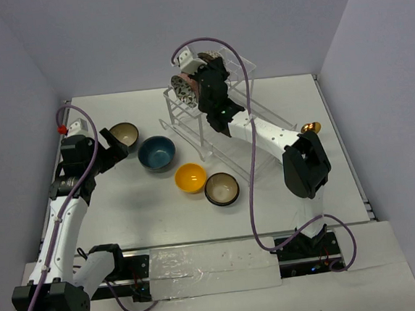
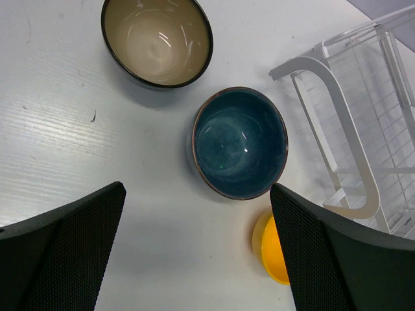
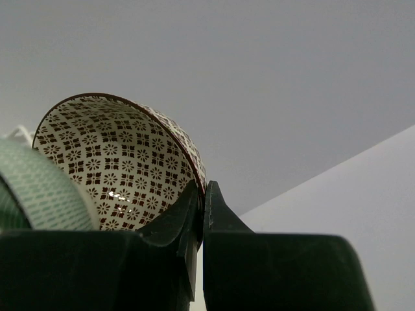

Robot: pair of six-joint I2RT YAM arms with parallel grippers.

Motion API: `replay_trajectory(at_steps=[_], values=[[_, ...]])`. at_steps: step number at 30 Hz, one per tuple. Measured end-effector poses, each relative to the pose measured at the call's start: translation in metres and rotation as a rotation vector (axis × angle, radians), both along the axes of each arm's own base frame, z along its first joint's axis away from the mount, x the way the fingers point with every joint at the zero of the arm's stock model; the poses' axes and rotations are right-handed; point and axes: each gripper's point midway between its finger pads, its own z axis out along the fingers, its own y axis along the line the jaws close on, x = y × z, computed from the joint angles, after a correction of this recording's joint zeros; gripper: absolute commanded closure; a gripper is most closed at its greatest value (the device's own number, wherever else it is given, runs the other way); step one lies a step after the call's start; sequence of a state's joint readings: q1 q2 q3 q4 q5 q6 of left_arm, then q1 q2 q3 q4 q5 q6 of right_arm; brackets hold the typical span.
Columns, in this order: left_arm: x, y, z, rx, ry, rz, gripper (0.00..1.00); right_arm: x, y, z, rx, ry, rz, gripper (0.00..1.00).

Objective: Load the bowls into the dish rack

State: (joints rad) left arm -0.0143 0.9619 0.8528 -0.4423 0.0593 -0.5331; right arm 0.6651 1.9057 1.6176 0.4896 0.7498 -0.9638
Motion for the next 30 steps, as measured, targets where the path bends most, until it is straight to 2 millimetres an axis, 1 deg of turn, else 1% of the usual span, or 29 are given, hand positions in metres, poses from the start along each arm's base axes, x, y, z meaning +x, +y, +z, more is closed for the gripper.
replay_trajectory(at_steps=[6, 9, 15, 21, 30], values=[[0.000, 0.000, 0.002, 0.000, -0.010, 0.000, 0.01, 0.000, 0.000, 0.033, 0.042, -0.057, 0.000, 1.00], [0.001, 0.000, 0.002, 0.000, -0.012, 0.000, 0.01, -0.001, 0.000, 0.039, 0.051, -0.068, 0.002, 1.00], [0.001, 0.000, 0.002, 0.000, -0.012, 0.000, 0.01, 0.000, 0.001, 0.028, 0.034, -0.034, 0.001, 1.00], [0.001, 0.000, 0.003, 0.000, -0.013, 0.000, 0.01, -0.002, 0.002, 0.011, 0.032, 0.005, -0.006, 1.00], [0.001, 0.000, 0.003, 0.001, -0.013, -0.001, 0.01, -0.008, 0.009, 0.004, 0.044, 0.022, -0.020, 1.00]])
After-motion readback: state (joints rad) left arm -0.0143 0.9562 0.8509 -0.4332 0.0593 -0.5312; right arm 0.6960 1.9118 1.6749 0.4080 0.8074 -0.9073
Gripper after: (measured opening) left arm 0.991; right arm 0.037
